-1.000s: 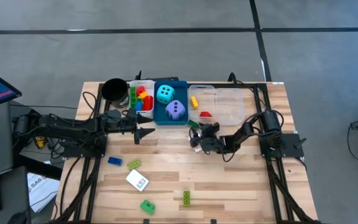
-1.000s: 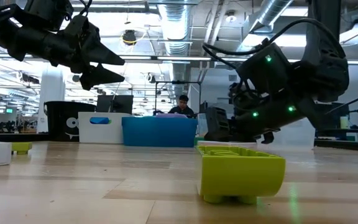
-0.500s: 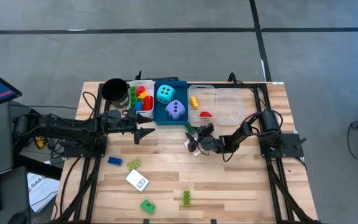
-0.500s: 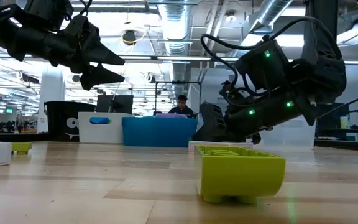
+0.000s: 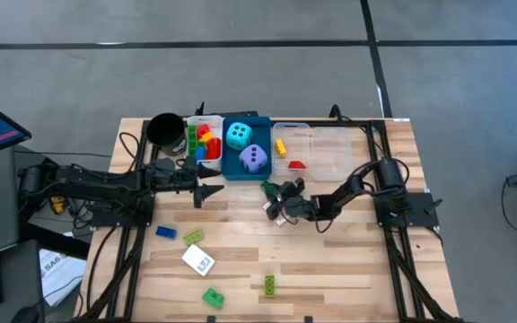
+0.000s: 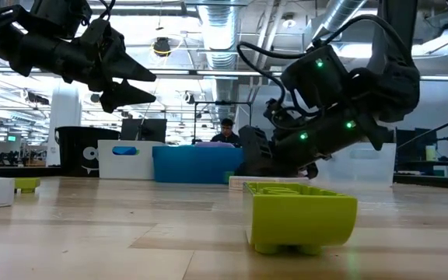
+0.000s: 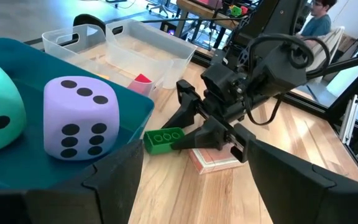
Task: Pick & Place Toys
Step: Put the small dark green game piece into the left transparent bin
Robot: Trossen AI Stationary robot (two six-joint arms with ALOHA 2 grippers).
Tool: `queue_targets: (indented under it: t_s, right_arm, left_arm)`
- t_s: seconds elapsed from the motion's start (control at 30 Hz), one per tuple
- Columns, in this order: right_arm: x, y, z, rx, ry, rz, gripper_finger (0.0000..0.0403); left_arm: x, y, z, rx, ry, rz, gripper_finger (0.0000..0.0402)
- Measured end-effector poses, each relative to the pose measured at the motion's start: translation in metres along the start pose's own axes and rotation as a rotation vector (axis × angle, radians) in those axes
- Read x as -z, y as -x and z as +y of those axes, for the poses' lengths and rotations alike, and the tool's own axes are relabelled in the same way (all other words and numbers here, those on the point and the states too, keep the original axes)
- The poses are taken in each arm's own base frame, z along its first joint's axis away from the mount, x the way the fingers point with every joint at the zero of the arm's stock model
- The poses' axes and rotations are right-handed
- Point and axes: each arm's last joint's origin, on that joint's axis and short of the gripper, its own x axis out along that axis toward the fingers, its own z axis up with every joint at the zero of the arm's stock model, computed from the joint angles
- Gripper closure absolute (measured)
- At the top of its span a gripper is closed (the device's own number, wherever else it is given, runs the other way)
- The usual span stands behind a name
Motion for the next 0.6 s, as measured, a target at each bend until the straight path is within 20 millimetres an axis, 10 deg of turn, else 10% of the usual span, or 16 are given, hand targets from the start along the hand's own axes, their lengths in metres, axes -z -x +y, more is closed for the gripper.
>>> queue_targets:
  t_s: [0.6]
  right_arm:
    - [-0.008,-0.002,0.016,-0.023,0.026,0.007,0.0267]
  left_arm:
    - [0.0,0.0,0.0,0.0,0.008,0.0,0.0121]
